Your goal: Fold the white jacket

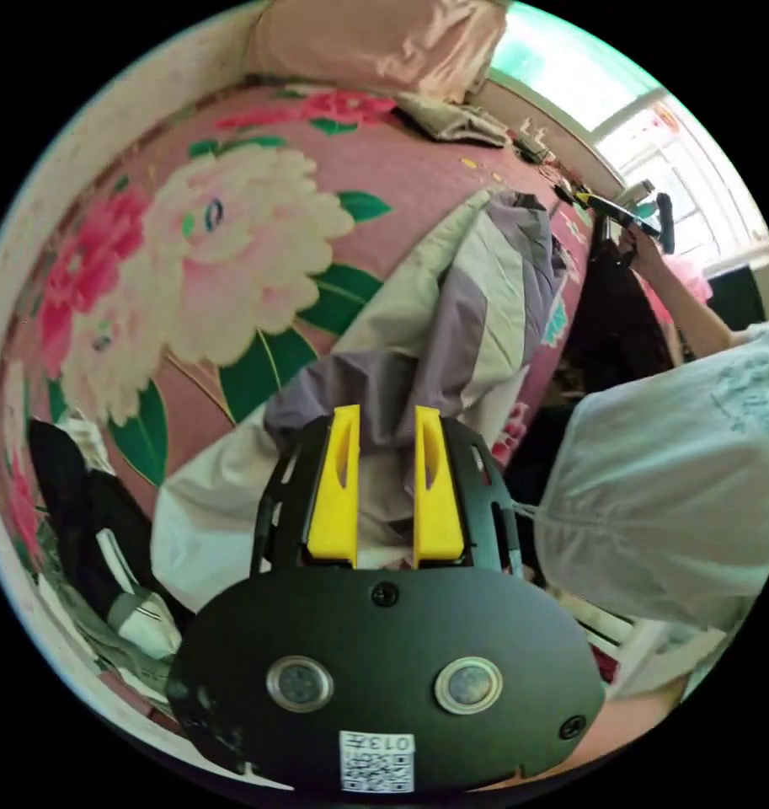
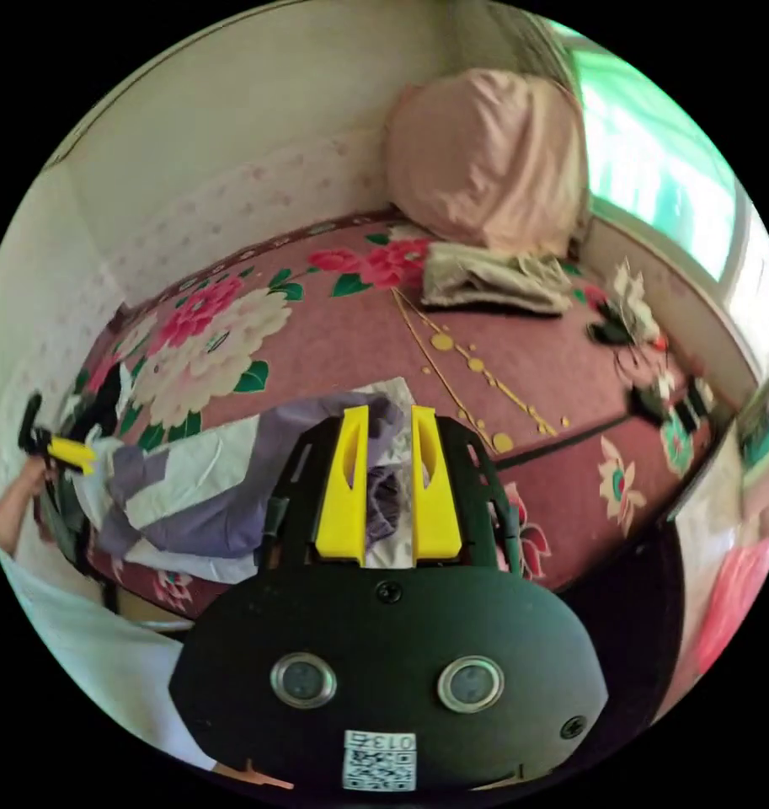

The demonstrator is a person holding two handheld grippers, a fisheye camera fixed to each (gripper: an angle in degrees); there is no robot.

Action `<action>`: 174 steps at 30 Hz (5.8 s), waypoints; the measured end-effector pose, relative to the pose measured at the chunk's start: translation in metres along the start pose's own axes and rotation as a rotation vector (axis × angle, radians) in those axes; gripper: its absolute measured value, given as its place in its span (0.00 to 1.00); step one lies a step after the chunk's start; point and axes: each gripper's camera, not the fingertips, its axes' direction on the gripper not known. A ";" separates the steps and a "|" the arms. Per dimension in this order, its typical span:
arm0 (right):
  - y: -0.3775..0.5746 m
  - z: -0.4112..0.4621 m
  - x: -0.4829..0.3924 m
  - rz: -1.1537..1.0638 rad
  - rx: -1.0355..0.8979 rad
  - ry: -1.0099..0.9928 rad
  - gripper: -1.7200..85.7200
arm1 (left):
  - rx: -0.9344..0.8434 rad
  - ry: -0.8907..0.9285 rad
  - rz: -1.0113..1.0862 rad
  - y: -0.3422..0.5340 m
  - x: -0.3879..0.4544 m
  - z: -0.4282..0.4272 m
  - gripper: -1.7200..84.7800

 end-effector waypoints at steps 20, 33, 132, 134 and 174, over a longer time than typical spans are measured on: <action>0.076 0.071 -0.285 -0.405 -0.113 -0.097 0.02 | 0.247 -0.299 -0.082 0.028 0.075 0.042 0.02; 0.150 0.220 -0.658 -1.169 -0.316 -0.359 0.06 | 0.109 -0.253 -0.149 0.068 0.027 0.083 0.03; 0.176 0.117 -0.304 -0.613 -0.133 -0.326 0.10 | 0.460 -0.571 -1.075 0.320 0.157 -0.021 0.22; 0.170 0.141 -0.376 -0.679 -0.151 -0.466 0.11 | 0.481 -0.488 -1.141 0.361 0.127 -0.019 0.24; 0.211 0.305 -0.577 -0.772 -0.731 -1.064 0.04 | 0.297 -0.750 0.034 0.148 0.372 -0.061 0.03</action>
